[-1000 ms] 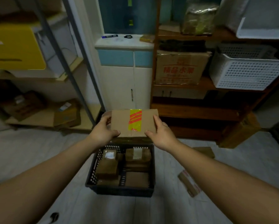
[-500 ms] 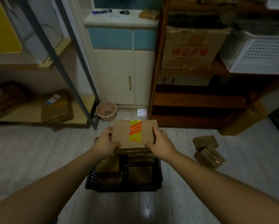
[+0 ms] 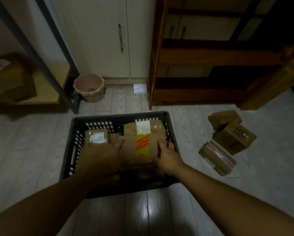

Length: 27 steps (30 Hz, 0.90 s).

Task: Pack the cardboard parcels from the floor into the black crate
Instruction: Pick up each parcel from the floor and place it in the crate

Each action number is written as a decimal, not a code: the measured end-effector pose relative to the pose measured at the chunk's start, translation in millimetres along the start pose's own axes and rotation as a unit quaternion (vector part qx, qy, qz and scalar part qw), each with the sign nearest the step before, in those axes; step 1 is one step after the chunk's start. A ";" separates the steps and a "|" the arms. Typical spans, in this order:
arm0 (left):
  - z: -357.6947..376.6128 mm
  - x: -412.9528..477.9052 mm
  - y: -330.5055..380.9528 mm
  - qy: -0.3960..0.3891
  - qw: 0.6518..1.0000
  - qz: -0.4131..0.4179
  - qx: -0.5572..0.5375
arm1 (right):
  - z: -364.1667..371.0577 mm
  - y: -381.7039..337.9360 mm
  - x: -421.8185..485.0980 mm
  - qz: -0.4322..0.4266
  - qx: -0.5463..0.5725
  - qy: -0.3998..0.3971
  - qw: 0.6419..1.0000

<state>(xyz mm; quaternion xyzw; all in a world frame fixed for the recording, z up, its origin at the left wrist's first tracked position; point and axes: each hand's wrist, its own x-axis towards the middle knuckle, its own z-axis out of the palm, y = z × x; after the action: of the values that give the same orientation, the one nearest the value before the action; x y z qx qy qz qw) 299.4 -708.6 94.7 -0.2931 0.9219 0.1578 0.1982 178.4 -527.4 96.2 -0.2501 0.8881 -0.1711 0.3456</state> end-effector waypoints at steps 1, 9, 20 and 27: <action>20.1 9.7 1.5 -0.007 1.000 0.009 0.005 | 20.5 13.5 17.3 0.003 -0.007 -0.008 1.000; 142.8 105.3 -2.1 -0.125 0.985 0.052 -0.109 | 105.6 79.2 122.2 0.050 -0.063 -0.066 0.995; 181.6 137.4 -7.6 -0.227 0.970 0.061 -0.057 | 125.0 93.8 144.7 0.059 -0.241 -0.172 0.953; 199.4 144.5 1.7 -0.247 0.966 0.066 -0.048 | 121.7 95.2 155.2 0.066 -0.284 -0.168 0.942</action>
<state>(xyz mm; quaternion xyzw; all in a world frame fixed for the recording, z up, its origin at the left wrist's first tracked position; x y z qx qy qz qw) 244.5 -695.1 -144.9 -0.1929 0.8531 0.2817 0.3946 133.8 -552.9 -116.7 -0.3037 0.8436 0.1556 0.4146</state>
